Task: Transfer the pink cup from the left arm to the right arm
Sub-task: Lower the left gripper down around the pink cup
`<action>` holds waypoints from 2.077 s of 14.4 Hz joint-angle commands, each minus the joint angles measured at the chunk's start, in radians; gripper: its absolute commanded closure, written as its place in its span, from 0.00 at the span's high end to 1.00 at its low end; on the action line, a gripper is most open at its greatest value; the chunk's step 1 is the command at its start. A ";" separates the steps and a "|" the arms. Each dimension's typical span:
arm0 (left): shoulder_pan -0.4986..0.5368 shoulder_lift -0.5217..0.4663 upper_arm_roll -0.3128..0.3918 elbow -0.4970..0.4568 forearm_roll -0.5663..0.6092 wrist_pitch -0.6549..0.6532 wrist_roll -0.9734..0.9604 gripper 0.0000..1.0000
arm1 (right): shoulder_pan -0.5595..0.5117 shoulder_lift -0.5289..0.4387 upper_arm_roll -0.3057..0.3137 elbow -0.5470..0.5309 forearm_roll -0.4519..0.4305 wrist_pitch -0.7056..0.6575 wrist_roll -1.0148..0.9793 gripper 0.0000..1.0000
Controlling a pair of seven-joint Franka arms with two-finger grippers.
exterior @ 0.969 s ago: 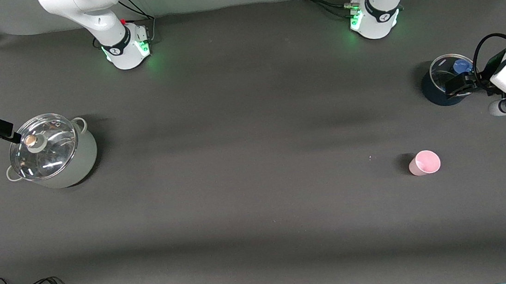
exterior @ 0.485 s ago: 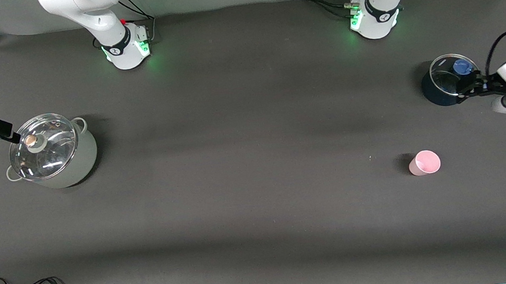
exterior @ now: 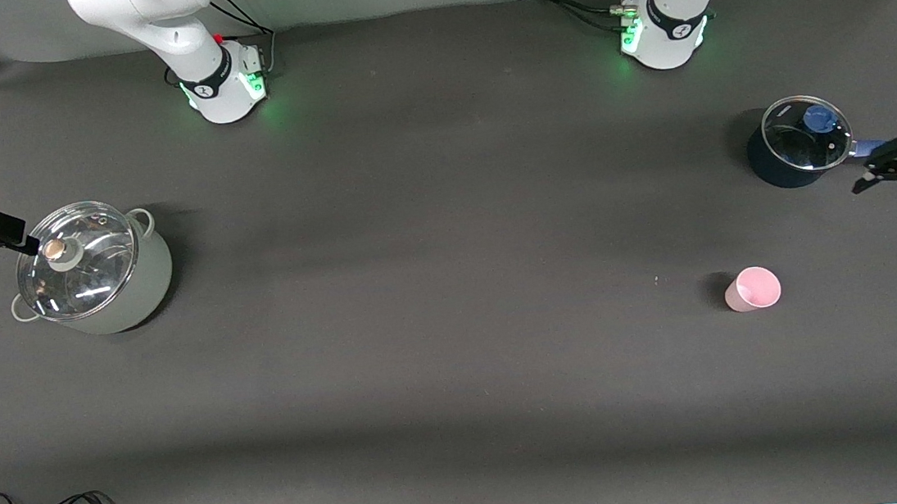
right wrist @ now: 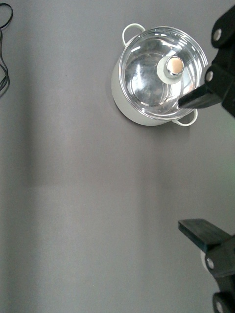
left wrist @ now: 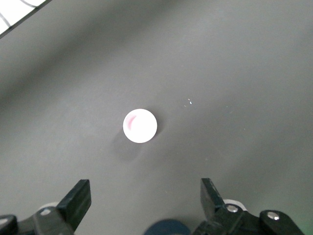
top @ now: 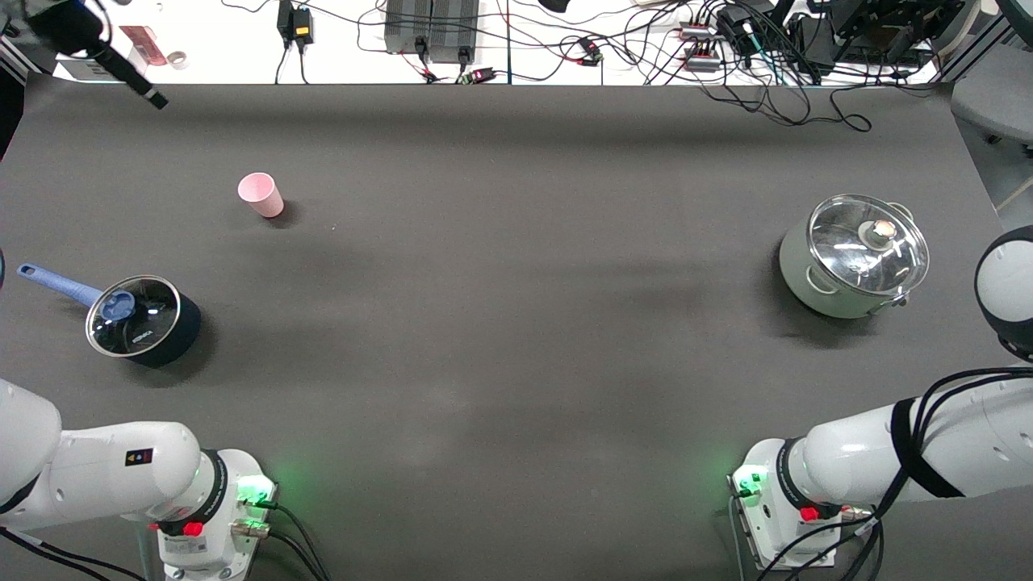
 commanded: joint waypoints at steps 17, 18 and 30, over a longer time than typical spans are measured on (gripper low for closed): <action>0.393 0.508 -0.011 -0.027 -0.578 -0.046 1.197 1.00 | -0.002 0.017 -0.020 0.004 0.005 -0.021 -0.020 1.00; 0.393 0.525 -0.011 -0.027 -0.581 -0.037 1.230 1.00 | -0.003 0.022 -0.020 0.004 0.005 -0.026 -0.022 1.00; 0.342 0.649 -0.085 -0.162 -0.926 0.109 1.534 1.00 | -0.002 0.024 -0.021 0.005 0.007 -0.035 -0.005 1.00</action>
